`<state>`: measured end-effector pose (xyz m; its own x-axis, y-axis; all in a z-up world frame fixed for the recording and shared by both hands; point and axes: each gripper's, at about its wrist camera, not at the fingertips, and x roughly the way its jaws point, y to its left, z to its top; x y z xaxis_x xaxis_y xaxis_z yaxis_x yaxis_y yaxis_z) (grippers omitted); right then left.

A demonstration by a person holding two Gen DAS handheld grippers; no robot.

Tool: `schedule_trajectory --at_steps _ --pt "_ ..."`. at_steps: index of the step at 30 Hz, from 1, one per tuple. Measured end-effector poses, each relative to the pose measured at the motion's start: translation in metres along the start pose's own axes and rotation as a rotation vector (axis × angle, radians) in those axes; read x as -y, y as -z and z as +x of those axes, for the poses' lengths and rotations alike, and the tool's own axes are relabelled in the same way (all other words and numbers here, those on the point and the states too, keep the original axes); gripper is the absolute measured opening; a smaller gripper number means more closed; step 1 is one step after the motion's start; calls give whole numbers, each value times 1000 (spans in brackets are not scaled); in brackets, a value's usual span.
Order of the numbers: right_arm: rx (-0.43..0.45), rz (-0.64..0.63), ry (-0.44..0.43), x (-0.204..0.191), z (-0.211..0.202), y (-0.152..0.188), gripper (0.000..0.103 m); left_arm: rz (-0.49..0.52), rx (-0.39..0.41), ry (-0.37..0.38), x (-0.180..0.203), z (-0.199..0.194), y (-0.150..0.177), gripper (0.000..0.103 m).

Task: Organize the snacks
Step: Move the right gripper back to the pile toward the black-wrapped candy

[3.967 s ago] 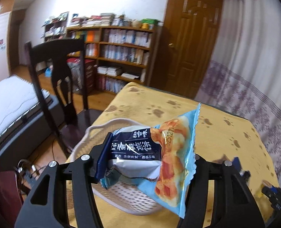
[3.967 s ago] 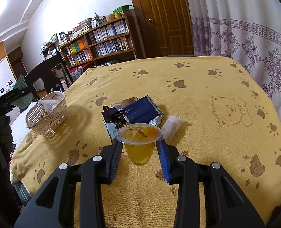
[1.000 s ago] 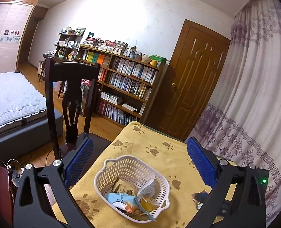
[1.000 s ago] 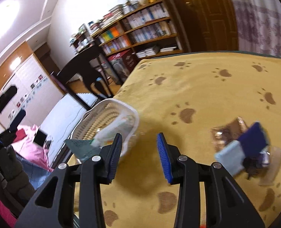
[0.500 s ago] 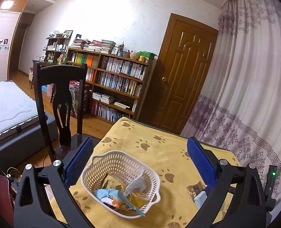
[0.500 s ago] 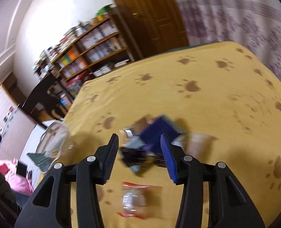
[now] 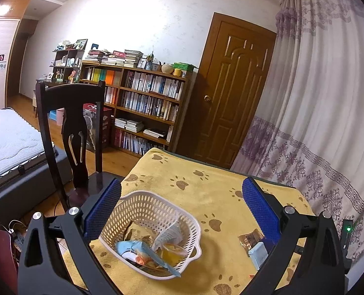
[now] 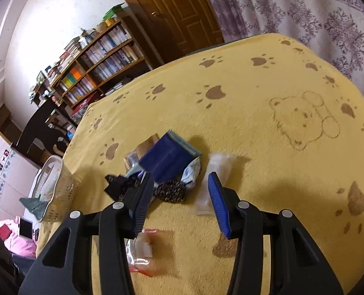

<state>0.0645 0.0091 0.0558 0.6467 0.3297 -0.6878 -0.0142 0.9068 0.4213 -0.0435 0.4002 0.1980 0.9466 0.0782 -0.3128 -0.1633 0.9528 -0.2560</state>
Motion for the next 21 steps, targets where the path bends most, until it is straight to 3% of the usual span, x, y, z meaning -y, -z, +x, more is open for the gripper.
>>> schedule_trajectory --at_steps 11,16,21 --pt "-40 -249 -64 -42 16 19 47 18 -8 10 7 2 2 100" --pt "-15 -414 74 -59 30 29 47 21 -12 11 9 3 2 100" --pt "-27 -459 149 -59 49 27 47 27 -13 14 10 3 3 100"
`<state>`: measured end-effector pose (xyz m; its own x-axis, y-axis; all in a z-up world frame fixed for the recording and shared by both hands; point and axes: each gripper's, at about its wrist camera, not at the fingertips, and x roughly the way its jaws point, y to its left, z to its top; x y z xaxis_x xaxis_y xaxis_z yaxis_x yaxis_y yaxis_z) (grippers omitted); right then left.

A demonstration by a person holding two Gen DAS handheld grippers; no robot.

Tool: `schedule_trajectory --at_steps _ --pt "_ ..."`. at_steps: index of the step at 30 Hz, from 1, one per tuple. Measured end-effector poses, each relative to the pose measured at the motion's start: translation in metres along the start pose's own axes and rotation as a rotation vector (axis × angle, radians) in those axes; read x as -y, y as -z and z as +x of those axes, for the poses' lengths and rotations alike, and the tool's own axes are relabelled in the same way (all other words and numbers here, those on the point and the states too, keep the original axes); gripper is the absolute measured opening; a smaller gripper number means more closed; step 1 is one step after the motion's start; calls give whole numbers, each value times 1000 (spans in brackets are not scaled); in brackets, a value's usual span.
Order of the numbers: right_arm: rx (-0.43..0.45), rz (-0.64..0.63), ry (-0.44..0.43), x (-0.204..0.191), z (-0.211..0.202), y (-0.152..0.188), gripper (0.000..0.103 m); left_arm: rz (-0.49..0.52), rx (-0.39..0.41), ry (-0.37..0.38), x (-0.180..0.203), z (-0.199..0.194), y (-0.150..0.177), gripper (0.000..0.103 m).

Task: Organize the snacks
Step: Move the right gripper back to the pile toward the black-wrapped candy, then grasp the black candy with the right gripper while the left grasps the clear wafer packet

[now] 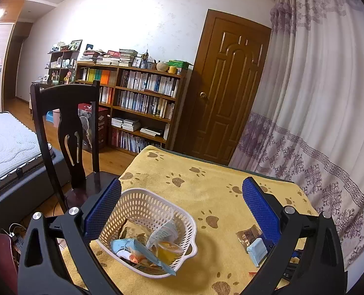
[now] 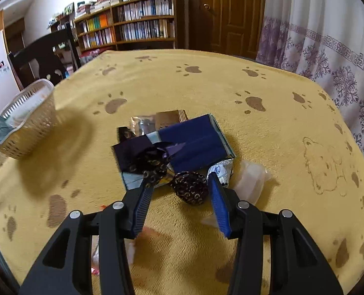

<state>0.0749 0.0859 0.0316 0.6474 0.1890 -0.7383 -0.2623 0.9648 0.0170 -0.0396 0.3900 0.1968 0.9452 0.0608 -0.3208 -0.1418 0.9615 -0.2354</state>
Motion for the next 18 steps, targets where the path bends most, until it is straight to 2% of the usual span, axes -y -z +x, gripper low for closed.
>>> schedule_trajectory --at_steps 3,5,9,18 --pt "-10 -8 8 0 6 -1 46 5 -5 2 1 2 1 100" --pt "-17 -13 7 0 9 0 36 8 -8 4 2 2 2 100" --pt "-20 6 7 4 6 3 29 16 -11 8 4 3 2 100" --pt "32 85 -55 20 -28 9 28 55 -40 34 24 8 13 100"
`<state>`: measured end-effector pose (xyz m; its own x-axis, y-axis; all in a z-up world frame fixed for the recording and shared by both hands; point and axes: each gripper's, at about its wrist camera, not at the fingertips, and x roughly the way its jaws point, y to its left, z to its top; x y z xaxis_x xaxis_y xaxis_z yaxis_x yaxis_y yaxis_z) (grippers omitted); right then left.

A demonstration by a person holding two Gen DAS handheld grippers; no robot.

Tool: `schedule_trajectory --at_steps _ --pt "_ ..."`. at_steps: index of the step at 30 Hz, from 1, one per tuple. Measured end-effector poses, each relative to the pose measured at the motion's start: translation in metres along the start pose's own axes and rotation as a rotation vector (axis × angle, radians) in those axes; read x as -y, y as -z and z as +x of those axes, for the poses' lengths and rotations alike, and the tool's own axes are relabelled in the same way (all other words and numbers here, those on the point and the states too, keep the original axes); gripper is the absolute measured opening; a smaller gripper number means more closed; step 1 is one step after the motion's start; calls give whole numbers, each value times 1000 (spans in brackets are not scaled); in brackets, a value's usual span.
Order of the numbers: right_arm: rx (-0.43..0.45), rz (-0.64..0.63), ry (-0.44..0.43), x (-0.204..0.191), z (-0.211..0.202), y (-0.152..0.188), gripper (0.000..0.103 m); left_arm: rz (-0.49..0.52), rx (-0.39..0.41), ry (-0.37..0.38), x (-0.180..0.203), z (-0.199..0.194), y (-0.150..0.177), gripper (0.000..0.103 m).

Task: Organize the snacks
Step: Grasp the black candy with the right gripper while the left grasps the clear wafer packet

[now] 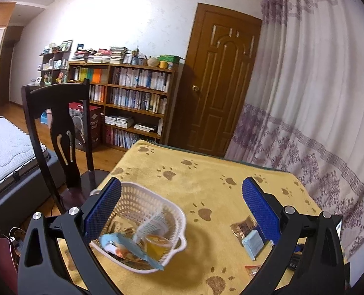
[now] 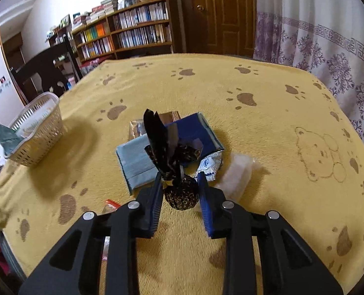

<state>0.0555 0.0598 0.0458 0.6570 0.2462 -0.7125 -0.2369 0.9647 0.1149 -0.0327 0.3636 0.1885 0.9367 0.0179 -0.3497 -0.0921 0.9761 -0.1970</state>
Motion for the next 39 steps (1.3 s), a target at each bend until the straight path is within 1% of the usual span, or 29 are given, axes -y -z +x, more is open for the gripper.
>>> schedule_trajectory --at_steps 2,6,9,13,15,24,27,32,33,35,36,38,39 --pt "17 11 -6 2 -8 0 28 24 -22 25 12 5 5 100" --pt "50 34 -20 7 -23 2 28 75 -93 100 40 18 23 100" --pt "70 44 -24 11 -32 3 28 112 -166 160 65 30 41 100" --pt "89 55 -28 16 -40 6 28 157 -268 223 94 45 70 100" --pt "96 61 -29 18 -43 7 28 173 -302 244 104 51 83 100" --pt "118 95 -20 27 -50 11 28 210 -436 280 131 77 127 100" --pt "125 99 -16 29 -52 12 28 233 -480 307 142 86 144 100" --pt "135 107 -7 33 -55 14 28 270 -530 304 151 97 165 99" --pt "136 109 -8 34 -56 14 28 275 -537 305 152 98 168 98" --pt "138 112 -9 34 -56 14 28 289 -548 306 155 101 172 87" --pt "138 111 -9 34 -56 14 28 292 -557 306 155 103 175 84" --pt "137 108 -11 34 -56 14 28 292 -572 306 156 106 179 71" --pt "139 105 -12 34 -57 14 28 294 -582 301 156 109 182 69"
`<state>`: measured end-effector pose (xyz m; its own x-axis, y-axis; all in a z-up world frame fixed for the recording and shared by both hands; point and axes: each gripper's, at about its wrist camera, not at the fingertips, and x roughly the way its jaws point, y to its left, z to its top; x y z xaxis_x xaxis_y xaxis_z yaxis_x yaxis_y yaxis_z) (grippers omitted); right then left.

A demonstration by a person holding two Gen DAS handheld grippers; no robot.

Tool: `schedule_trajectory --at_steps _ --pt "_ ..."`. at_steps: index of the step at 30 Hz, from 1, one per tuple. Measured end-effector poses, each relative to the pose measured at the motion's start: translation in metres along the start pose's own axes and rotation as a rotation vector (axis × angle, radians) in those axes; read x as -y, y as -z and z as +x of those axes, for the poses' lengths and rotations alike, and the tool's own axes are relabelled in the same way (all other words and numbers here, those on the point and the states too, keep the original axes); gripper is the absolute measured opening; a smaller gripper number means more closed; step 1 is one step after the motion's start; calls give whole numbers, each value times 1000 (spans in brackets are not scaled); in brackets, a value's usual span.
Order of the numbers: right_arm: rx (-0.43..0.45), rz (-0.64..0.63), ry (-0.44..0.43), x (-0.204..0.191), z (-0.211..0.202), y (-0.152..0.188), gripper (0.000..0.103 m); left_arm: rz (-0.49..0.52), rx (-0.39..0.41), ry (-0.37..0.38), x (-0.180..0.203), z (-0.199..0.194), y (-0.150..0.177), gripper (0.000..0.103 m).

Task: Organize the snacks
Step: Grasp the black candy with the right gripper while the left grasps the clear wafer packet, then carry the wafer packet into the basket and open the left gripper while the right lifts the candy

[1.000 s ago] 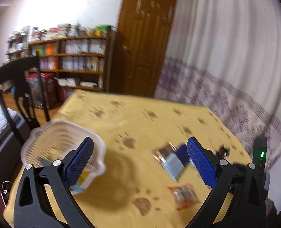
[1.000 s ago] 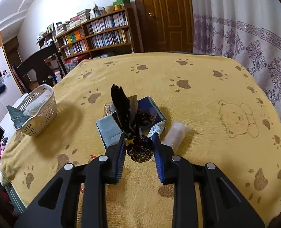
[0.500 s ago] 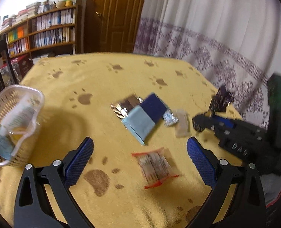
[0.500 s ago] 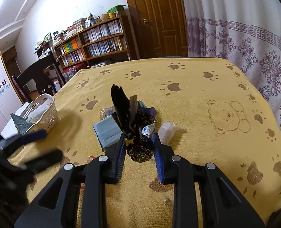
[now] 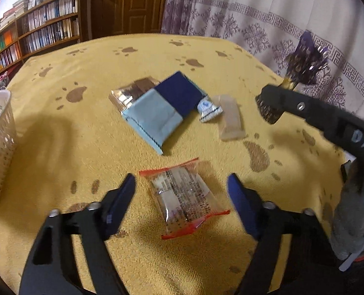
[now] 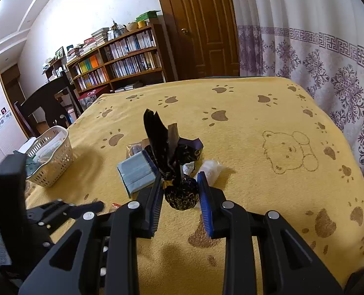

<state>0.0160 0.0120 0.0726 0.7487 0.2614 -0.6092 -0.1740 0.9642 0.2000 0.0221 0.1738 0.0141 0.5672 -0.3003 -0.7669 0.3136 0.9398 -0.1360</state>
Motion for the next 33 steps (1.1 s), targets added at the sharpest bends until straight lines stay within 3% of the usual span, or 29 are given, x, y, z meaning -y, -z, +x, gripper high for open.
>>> schedule_trajectory --at_steps 5,8,19,33 --pt "4 -7 -5 -4 -1 1 28 6 -9 -7 -2 8 3 45" --pt "6 -8 -7 -4 -2 1 28 10 -6 4 -4 7 2 43" --pt "28 -21 -23 -11 -11 -1 28 33 107 -70 -12 -29 -11 41" --pt "31 -62 -51 -29 -14 -1 28 -118 319 -213 -83 -111 -40 41"
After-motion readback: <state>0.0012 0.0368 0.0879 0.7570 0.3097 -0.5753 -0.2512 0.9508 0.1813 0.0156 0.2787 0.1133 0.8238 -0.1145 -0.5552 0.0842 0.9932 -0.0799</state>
